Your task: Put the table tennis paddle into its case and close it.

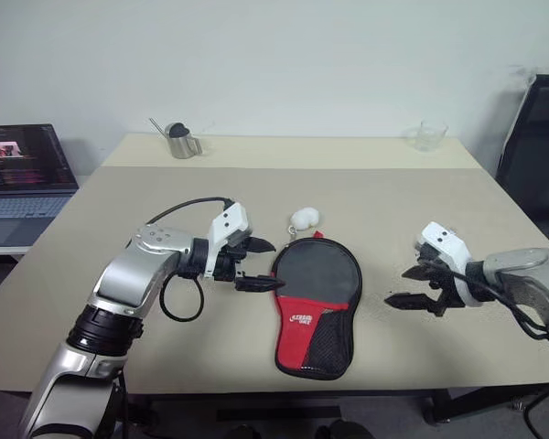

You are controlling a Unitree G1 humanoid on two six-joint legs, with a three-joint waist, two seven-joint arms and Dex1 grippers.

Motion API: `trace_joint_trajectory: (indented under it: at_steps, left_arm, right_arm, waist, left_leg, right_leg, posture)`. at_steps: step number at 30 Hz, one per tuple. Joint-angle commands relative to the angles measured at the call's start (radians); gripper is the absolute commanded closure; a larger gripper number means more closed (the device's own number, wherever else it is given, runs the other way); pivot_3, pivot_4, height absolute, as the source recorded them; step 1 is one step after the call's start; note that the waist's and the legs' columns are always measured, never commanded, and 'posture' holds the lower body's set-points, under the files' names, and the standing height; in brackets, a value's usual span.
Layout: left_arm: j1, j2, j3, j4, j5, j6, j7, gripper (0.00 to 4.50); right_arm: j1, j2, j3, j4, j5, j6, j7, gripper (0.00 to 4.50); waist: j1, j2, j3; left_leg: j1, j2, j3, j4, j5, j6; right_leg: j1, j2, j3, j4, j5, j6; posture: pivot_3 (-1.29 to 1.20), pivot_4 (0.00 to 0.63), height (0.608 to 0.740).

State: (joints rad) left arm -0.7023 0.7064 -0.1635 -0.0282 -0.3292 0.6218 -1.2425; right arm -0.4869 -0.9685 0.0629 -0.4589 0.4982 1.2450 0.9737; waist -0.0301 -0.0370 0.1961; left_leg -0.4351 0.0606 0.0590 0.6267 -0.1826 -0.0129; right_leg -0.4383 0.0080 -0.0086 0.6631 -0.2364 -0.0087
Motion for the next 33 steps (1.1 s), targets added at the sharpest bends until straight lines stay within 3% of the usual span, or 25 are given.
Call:
trace_joint_trajectory:
  at_steps: [1,5,9,18,31,33]
  left_arm:
    - [-0.022,0.012,0.012,-0.003,-0.013,-0.022,-0.020,0.00]
    - [-0.018,0.011,0.008,-0.005,-0.007,-0.024,-0.019,0.00]
    - [-0.008,0.018,0.003,-0.011,0.000,-0.026,-0.017,0.00]
    - [0.013,0.033,0.002,-0.039,-0.005,-0.011,-0.014,0.00]
    - [0.055,0.041,0.013,-0.099,-0.017,0.019,0.016,0.00]
    - [0.058,0.042,0.015,-0.108,-0.020,0.024,0.020,0.00]
  right_arm:
    - [0.028,-0.019,-0.001,-0.093,0.051,-0.065,0.042,0.04]
    - [0.035,0.010,0.024,-0.118,0.086,-0.049,0.024,0.04]
    - [0.016,0.110,0.018,-0.135,0.186,0.099,-0.032,0.04]
    - [-0.031,0.269,0.045,-0.080,0.212,0.355,-0.219,0.04]
    - [-0.076,0.347,0.092,0.054,0.343,0.369,-0.434,0.04]
    - [-0.083,0.354,0.100,0.069,0.349,0.369,-0.462,0.41]
  waist:
    - [-0.001,0.000,0.000]
    - [-0.001,0.000,0.000]
    - [-0.001,0.000,0.000]
    - [0.001,0.000,0.000]
    - [-0.002,-0.001,-0.001]
    - [-0.002,-0.001,-0.001]
  left_leg:
    - [0.000,0.000,0.000,0.000,0.000,-0.001]
    - [0.000,0.000,0.000,0.001,0.000,-0.001]
    - [0.000,0.001,-0.001,0.002,0.000,-0.001]
    - [0.000,0.001,-0.001,0.002,0.000,-0.001]
    - [0.001,0.001,-0.001,0.003,0.000,-0.001]
    - [0.002,0.002,-0.001,0.003,0.000,-0.001]
  right_leg:
    - [0.000,0.001,0.000,0.000,0.000,0.000]
    - [0.000,0.001,0.000,0.001,0.000,0.000]
    - [0.001,0.001,0.000,0.001,0.000,0.000]
    - [0.001,0.001,0.000,0.002,0.000,0.000]
    - [0.001,0.003,0.001,0.004,0.000,0.000]
    - [0.001,0.003,0.001,0.005,0.000,0.000]
  posture:
    - [0.00,0.150,0.740]
    - [0.00,0.150,0.740]
    - [0.00,0.150,0.740]
    - [0.00,0.150,0.740]
    - [0.00,0.150,0.740]
    - [0.00,0.150,0.740]
